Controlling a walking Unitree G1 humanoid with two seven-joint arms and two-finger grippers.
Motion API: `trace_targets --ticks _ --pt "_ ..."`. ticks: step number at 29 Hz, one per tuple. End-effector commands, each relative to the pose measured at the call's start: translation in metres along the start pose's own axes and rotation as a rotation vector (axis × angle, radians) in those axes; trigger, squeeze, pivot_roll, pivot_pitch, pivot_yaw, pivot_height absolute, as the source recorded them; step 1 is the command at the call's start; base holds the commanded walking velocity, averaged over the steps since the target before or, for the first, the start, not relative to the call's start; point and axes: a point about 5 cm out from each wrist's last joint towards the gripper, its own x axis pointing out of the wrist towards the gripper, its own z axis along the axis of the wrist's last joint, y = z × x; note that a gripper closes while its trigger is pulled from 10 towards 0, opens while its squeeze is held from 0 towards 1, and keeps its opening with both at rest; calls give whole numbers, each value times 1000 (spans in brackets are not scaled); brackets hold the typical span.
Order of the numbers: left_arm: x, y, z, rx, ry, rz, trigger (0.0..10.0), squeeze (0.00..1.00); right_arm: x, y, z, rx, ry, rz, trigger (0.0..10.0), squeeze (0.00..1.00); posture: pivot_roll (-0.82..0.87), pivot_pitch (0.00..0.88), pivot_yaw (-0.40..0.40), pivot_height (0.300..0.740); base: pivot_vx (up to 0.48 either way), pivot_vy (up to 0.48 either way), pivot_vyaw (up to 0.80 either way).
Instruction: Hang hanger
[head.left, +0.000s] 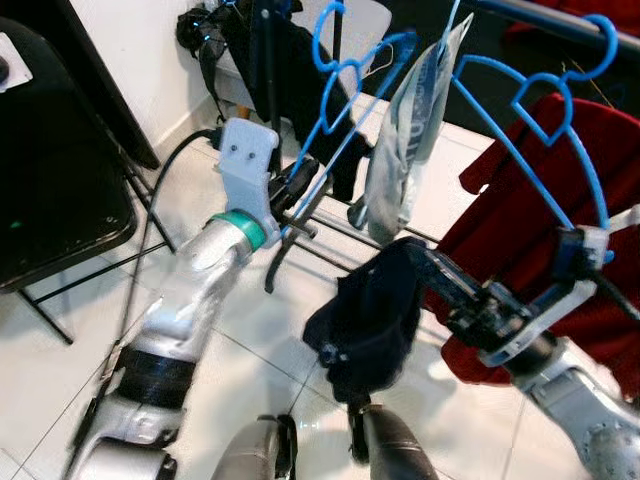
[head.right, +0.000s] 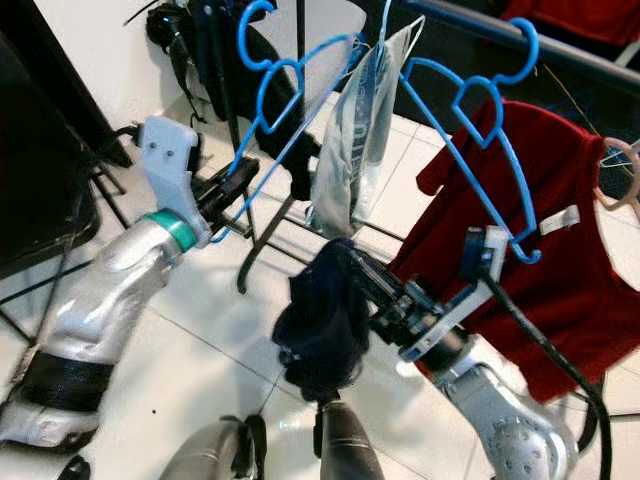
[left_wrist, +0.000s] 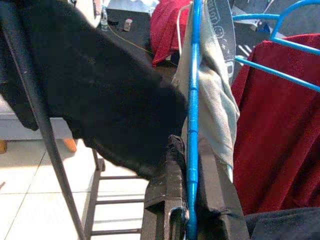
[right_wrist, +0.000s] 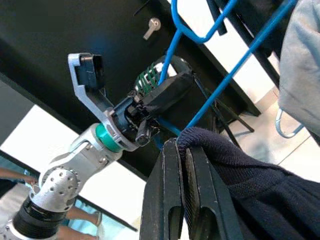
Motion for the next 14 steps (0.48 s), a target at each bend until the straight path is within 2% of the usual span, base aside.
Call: trace_targets --ticks 1,2,3,4,5,6,7,8,9,11,12,13,14 --pt "-19 6 -6 11 28 -58 10000 0 0 3 0 -5 23 41 0 0 -92 215 51 740 0 0 0" --pt "-19 6 -6 11 28 -58 10000 0 0 3 0 -5 23 41 0 0 -92 215 51 740 0 0 0" --pt "-37 16 -9 60 54 -105 10000 0 1 3 1 -18 52 56 0 0 -91 215 47 740 0 0 0" --pt "-37 16 -9 60 54 -105 10000 0 1 3 1 -18 52 56 0 0 -91 215 47 740 0 0 0" --pt "-54 26 -10 121 94 -144 10000 0 3 1 3 -35 78 66 0 0 -86 216 42 740 0 0 0" --pt "-54 26 -10 121 94 -144 10000 0 3 1 3 -35 78 66 0 0 -86 216 42 740 0 0 0" --pt "-69 34 -14 175 144 -186 10000 0 3 -2 5 -60 106 71 0 0 -85 218 41 740 0 0 0" --pt "-69 34 -14 175 144 -186 10000 0 3 -2 5 -60 106 71 0 0 -85 218 41 740 0 0 0" --pt "-81 39 -18 215 194 -223 10000 0 5 -5 7 -94 135 74 0 0 -86 220 44 740 0 0 0" --pt "-81 39 -18 215 194 -223 10000 0 5 -5 7 -94 135 74 0 0 -86 220 44 740 0 0 0" --pt "-91 43 -21 245 230 -247 10000 0 6 -9 10 -126 158 74 0 0 -86 220 46 740 0 0 0" --pt "-91 43 -21 245 230 -247 10000 0 6 -9 10 -126 158 74 0 0 -86 220 46 740 0 0 0" --pt "-98 50 -23 264 263 -245 10000 0 9 -13 14 -161 176 73 0 0 -86 220 46 740 0 0 0"
